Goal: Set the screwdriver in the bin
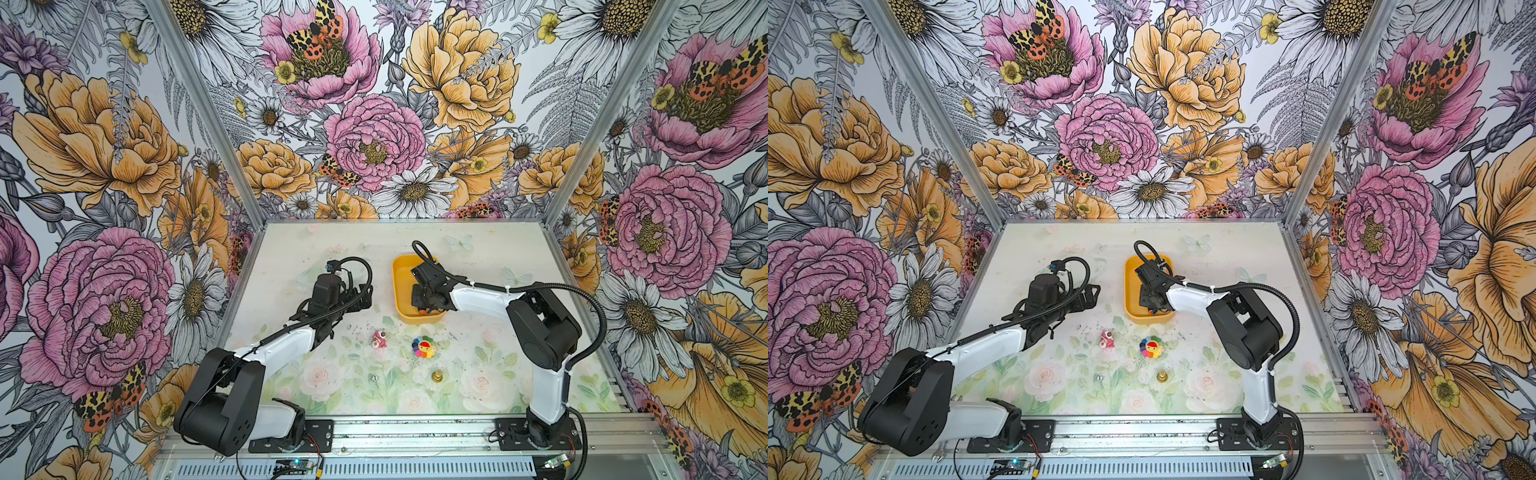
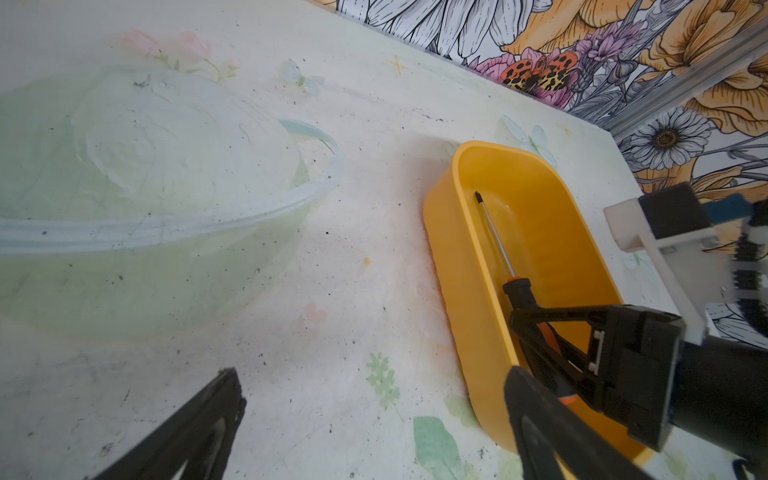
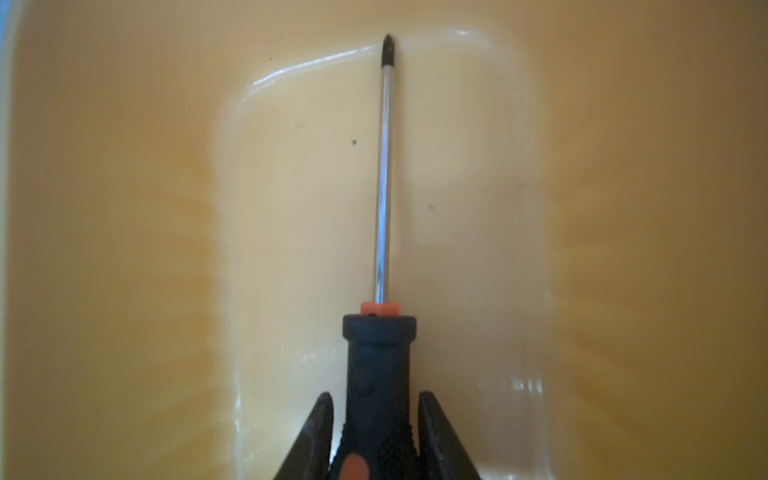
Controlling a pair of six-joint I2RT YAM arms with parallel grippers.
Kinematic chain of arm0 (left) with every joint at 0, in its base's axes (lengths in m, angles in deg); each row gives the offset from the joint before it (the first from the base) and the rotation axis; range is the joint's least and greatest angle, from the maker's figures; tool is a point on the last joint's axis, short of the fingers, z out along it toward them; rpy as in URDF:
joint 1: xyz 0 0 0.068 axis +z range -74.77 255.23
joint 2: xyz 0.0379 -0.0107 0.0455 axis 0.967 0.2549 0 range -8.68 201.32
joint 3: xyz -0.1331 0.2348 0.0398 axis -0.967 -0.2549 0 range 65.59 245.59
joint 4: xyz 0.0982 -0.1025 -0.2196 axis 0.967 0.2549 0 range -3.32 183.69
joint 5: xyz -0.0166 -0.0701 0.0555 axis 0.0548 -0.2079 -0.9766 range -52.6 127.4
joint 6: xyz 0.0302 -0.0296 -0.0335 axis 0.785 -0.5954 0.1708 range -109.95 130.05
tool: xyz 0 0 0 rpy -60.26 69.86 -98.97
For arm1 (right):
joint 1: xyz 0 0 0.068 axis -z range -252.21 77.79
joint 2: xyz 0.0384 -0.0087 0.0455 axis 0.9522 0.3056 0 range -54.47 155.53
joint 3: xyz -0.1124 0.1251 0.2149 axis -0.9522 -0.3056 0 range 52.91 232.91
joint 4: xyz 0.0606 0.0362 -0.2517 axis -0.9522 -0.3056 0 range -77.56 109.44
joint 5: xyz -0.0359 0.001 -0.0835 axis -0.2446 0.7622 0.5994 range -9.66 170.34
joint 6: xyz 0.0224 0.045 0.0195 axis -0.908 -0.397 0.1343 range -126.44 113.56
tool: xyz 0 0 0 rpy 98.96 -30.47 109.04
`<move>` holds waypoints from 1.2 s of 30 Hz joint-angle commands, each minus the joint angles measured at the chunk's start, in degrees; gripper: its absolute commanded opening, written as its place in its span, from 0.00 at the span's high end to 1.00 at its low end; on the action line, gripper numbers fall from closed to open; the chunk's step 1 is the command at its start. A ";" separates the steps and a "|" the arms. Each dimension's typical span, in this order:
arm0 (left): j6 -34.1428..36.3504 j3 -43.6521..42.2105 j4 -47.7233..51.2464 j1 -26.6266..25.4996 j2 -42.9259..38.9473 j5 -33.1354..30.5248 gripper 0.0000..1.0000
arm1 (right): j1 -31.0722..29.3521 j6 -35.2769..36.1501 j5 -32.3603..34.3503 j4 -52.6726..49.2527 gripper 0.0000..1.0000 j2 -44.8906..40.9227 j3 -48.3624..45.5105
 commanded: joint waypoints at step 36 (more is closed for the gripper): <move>10.16 1.14 3.57 -1.29 -10.64 -11.73 0.01 | 30.51 39.48 -0.20 12.47 0.56 -47.91 -30.77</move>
